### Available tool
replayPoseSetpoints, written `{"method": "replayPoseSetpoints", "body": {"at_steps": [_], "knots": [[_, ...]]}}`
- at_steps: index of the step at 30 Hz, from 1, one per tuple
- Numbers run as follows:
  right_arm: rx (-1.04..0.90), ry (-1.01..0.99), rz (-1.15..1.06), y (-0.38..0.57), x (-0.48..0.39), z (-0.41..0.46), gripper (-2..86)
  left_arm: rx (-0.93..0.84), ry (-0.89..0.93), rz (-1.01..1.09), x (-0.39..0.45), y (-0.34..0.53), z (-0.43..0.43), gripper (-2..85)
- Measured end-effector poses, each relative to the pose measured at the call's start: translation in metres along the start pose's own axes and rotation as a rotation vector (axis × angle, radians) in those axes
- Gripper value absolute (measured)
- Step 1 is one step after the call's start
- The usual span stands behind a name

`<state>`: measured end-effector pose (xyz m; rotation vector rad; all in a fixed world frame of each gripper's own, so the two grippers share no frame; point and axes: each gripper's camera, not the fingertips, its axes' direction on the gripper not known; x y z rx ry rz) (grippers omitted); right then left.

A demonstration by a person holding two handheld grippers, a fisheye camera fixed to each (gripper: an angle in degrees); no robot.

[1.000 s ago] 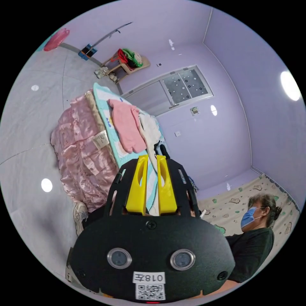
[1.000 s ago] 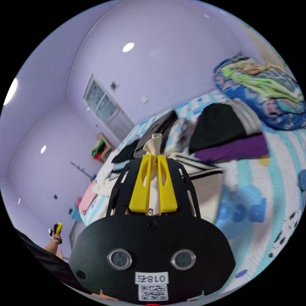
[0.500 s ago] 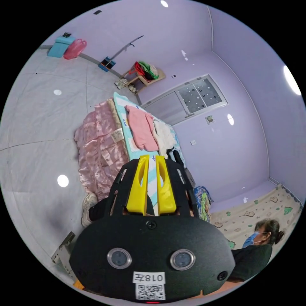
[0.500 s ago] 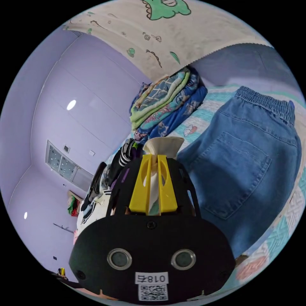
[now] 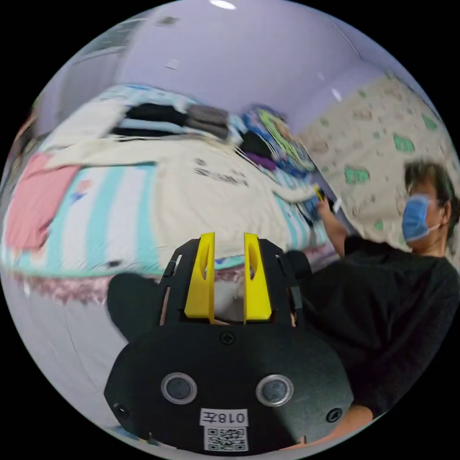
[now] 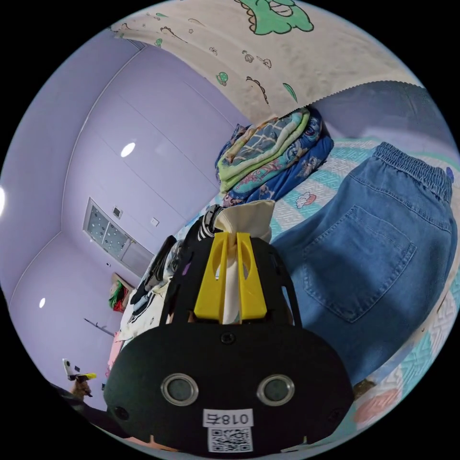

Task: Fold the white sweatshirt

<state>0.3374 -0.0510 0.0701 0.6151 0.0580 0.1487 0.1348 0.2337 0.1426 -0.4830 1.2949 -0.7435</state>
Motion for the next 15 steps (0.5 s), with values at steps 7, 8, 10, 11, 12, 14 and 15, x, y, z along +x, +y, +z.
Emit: {"method": "replayPoseSetpoints", "body": {"at_steps": [7, 8, 10, 11, 12, 14, 15], "knots": [[0.011, -0.086, 0.003, -0.008, -0.024, -0.029, 1.5, -0.357, 0.016, 0.525, 0.263, -0.13, 0.262, 10.3], [0.002, -0.09, -0.014, -0.01, -0.03, -0.032, 1.4, -0.359, -0.015, 0.549, 0.279, -0.134, 0.275, 10.5], [-0.009, -0.099, -0.041, -0.012, -0.038, -0.036, 1.4, -0.372, -0.083, 0.598, 0.332, -0.147, 0.319, 12.3], [-0.013, -0.111, -0.056, -0.012, -0.043, -0.039, 1.4, -0.386, -0.081, 0.6, 0.343, -0.15, 0.328, 13.0], [-0.015, -0.117, -0.063, -0.012, -0.045, -0.041, 1.4, -0.4, -0.082, 0.598, 0.362, -0.155, 0.342, 13.9], [-0.017, -0.142, -0.081, -0.011, -0.05, -0.046, 1.3, -0.38, -0.133, 0.603, 0.385, -0.164, 0.357, 14.9], [-0.017, -0.149, -0.084, -0.01, -0.051, -0.048, 1.4, -0.372, -0.157, 0.594, 0.396, -0.171, 0.366, 15.3]]}}
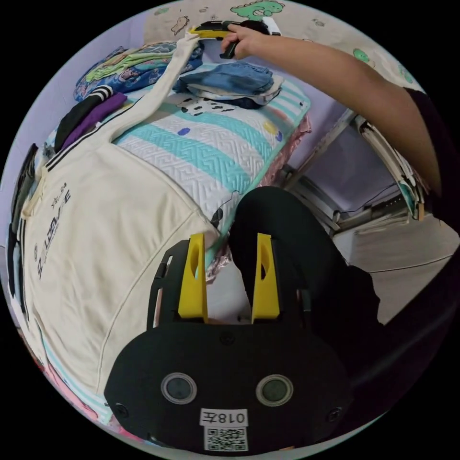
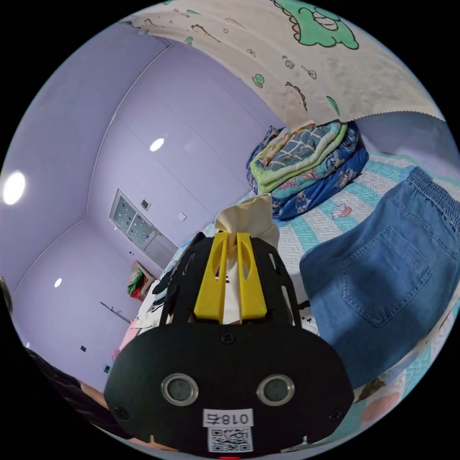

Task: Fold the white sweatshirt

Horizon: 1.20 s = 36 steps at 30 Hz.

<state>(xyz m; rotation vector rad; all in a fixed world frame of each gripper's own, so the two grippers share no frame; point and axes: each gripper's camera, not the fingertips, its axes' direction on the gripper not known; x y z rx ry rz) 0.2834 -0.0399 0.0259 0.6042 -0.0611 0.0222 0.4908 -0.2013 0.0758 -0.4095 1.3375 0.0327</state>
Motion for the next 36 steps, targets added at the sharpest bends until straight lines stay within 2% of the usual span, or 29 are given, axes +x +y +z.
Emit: {"method": "replayPoseSetpoints", "body": {"at_steps": [7, 14, 17, 23, 27, 31, 36], "knots": [[0.019, -0.041, 0.021, 0.013, 0.001, -0.012, 1.4, -0.061, -0.025, -0.112, -0.001, -0.062, 0.03, 12.9], [0.031, -0.048, 0.031, 0.027, -0.01, -0.016, 1.4, -0.065, -0.109, -0.124, 0.006, -0.079, 0.044, 7.3], [0.04, -0.06, 0.029, 0.028, -0.024, -0.013, 1.4, -0.052, -0.071, -0.15, -0.003, -0.076, 0.048, 4.9], [0.038, -0.089, 0.006, 0.021, -0.074, 0.006, 1.5, 0.066, 0.204, -0.333, -0.046, -0.035, 0.054, 1.1], [0.04, -0.144, -0.033, 0.013, -0.123, 0.032, 1.5, 0.217, 0.431, -0.47, -0.081, 0.016, 0.053, 0.4], [0.007, -0.222, -0.12, 0.005, -0.208, 0.087, 1.6, 0.384, 0.593, -0.575, -0.117, 0.08, 0.051, 0.1], [-0.094, -0.307, -0.243, 0.016, -0.339, 0.188, 1.6, 0.594, 0.691, -0.68, -0.157, 0.177, 0.05, 0.0]]}}
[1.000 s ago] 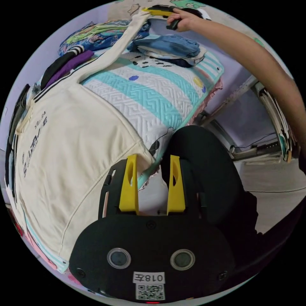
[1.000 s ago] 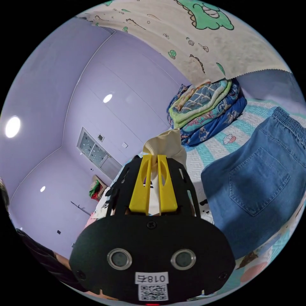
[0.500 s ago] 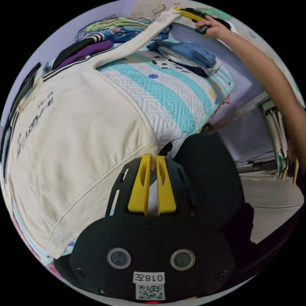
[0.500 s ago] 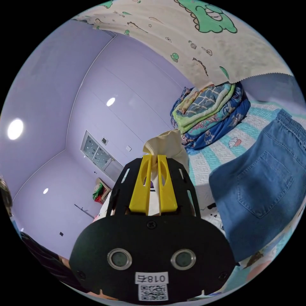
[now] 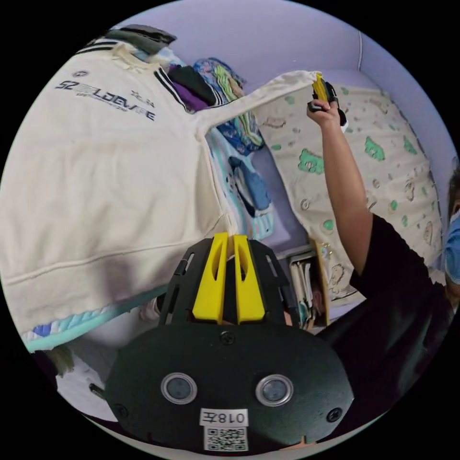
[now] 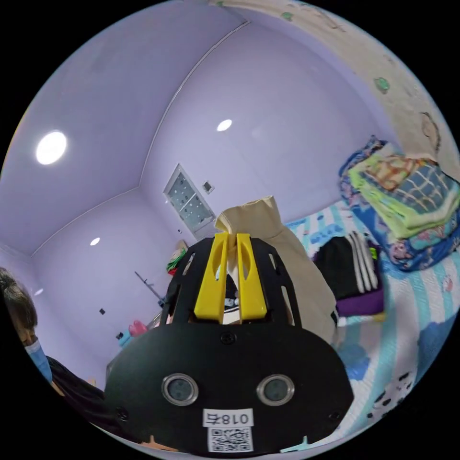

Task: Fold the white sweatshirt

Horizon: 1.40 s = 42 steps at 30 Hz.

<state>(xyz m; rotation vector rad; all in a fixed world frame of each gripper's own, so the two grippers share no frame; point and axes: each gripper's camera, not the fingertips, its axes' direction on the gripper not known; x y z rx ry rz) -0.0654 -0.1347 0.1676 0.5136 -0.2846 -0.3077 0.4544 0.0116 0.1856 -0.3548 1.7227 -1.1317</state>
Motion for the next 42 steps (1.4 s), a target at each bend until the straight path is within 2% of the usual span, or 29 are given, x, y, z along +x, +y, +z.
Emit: {"method": "replayPoseSetpoints", "body": {"at_steps": [4, 11, 14, 19, 24, 30, 32, 37, 42], "knots": [[-0.141, -0.055, -0.095, 0.007, -0.081, 0.146, 1.7, 0.149, 0.074, -0.099, -0.061, 0.04, -0.06, 0.1], [-0.546, -0.075, -0.122, 0.11, -0.127, 0.389, 1.9, 0.181, 0.135, -0.175, -0.145, 0.095, -0.087, 0.3], [-0.687, -0.029, -0.147, 0.151, -0.125, 0.445, 2.0, 0.18, 0.181, -0.222, -0.177, 0.112, -0.092, 0.2], [-0.741, -0.007, -0.148, 0.169, -0.11, 0.475, 2.1, 0.178, 0.241, -0.27, -0.216, 0.138, -0.1, 0.1], [-0.675, 0.047, -0.132, 0.159, -0.095, 0.462, 2.0, 0.182, 0.243, -0.312, -0.241, 0.166, -0.105, 0.0], [-0.318, 0.259, 0.154, 0.163, -0.033, 0.347, 2.0, 0.19, 0.232, -0.407, -0.281, 0.208, -0.105, -0.4], [-0.151, 0.334, 0.277, 0.189, -0.011, 0.273, 1.9, 0.198, 0.221, -0.411, -0.288, 0.218, -0.108, -0.4], [0.059, 0.485, 0.493, 0.292, 0.018, 0.152, 1.7, 0.228, 0.22, -0.432, -0.307, 0.249, -0.119, -0.2], [0.04, 0.546, 0.796, 0.403, 0.053, 0.116, 1.7, 0.261, 0.292, -0.48, -0.325, 0.28, -0.123, -0.3]]}}
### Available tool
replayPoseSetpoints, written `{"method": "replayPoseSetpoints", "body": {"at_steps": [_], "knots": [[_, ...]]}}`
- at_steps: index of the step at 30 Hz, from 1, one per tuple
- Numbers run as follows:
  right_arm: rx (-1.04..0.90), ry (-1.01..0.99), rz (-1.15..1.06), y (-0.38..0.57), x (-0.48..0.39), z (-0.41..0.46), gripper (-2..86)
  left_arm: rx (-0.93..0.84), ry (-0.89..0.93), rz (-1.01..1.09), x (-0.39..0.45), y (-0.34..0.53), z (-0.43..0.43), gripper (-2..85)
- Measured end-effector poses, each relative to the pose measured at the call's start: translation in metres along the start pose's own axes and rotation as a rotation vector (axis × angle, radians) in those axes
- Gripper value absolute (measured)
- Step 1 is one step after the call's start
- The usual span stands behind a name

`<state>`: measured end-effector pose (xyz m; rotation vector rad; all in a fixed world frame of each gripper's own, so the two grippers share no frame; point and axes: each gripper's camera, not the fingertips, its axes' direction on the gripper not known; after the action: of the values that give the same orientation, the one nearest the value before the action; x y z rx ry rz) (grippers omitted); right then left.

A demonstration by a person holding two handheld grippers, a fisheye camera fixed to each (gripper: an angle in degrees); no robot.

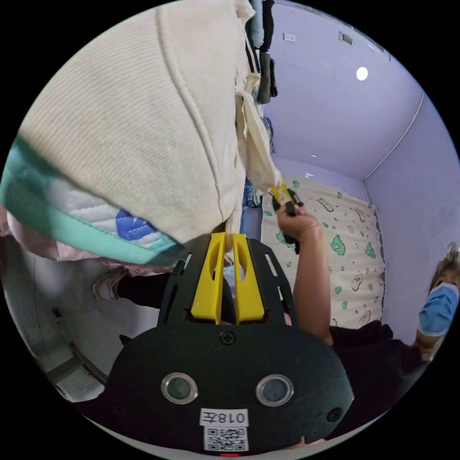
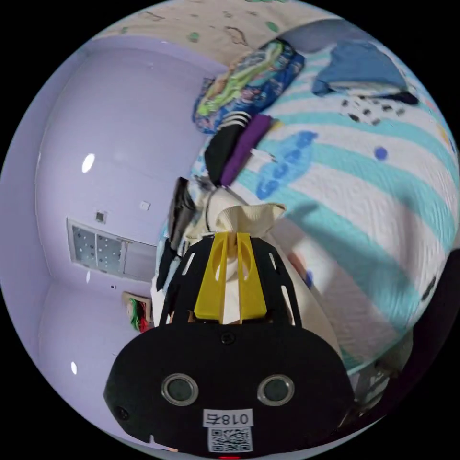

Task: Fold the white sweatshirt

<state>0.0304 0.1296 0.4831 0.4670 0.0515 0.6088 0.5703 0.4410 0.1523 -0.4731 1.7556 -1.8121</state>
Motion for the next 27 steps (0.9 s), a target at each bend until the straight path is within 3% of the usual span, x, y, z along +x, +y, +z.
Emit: {"method": "replayPoseSetpoints", "body": {"at_steps": [5, 12, 16, 20, 25, 27], "knots": [[-0.009, -0.038, 0.087, 0.029, 0.028, 0.004, 1.9, 0.053, -0.011, 0.02, 0.005, 0.02, -0.032, -0.3], [-0.033, -0.065, 0.055, 0.085, 0.046, -0.012, 2.5, 0.176, -0.101, 0.322, 0.058, 0.026, -0.092, -0.7], [-0.108, -0.086, 0.124, 0.121, 0.084, 0.003, 4.0, 0.251, -0.116, 0.331, 0.045, 0.025, -0.12, -0.8], [-0.239, -0.19, 0.079, 0.143, 0.101, 0.012, 7.6, 0.301, -0.156, 0.336, 0.037, 0.026, -0.144, -0.9], [-0.44, -0.096, -0.059, 0.19, 0.123, -0.01, 6.7, 0.368, -0.186, 0.349, 0.039, 0.026, -0.17, -1.0], [-0.457, -0.088, -0.21, 0.203, 0.117, -0.022, 5.9, 0.37, -0.176, 0.365, 0.043, 0.026, -0.173, -1.0]]}}
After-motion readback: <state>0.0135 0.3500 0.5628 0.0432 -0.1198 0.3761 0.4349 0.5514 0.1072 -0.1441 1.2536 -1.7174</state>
